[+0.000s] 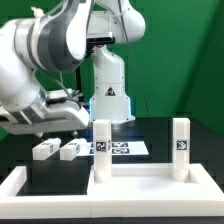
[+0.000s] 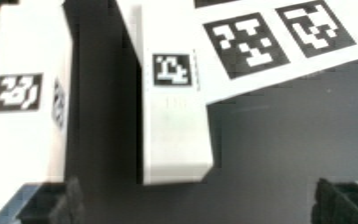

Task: Assemble desk

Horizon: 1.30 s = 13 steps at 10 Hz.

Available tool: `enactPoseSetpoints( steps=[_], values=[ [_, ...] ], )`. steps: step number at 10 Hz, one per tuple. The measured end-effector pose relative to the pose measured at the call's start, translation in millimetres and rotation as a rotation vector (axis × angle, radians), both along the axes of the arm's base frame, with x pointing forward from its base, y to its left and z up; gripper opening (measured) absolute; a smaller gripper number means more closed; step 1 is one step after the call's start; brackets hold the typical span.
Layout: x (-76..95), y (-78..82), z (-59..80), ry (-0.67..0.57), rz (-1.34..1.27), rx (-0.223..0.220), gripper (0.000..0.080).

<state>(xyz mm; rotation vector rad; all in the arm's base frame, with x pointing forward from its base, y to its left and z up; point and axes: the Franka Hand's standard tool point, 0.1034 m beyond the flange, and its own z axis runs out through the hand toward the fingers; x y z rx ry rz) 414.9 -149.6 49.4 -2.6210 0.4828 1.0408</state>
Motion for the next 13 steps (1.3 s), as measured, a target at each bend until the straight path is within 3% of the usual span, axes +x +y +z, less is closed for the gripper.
enactPoseSetpoints(
  steps=[5,9,11,13],
  values=[
    [-0.7,1.9,-3.9,0.005,0.010,0.001,0.0649],
    [-9.5,16.4,-20.8,0.051,0.023,0.009,0.0649],
    [-17.7,15.3,-30.8,0.075,0.016,0.012,0.0649],
    [-16.1,15.0,-30.2,0.071,0.019,0.011,0.0649]
  ],
)
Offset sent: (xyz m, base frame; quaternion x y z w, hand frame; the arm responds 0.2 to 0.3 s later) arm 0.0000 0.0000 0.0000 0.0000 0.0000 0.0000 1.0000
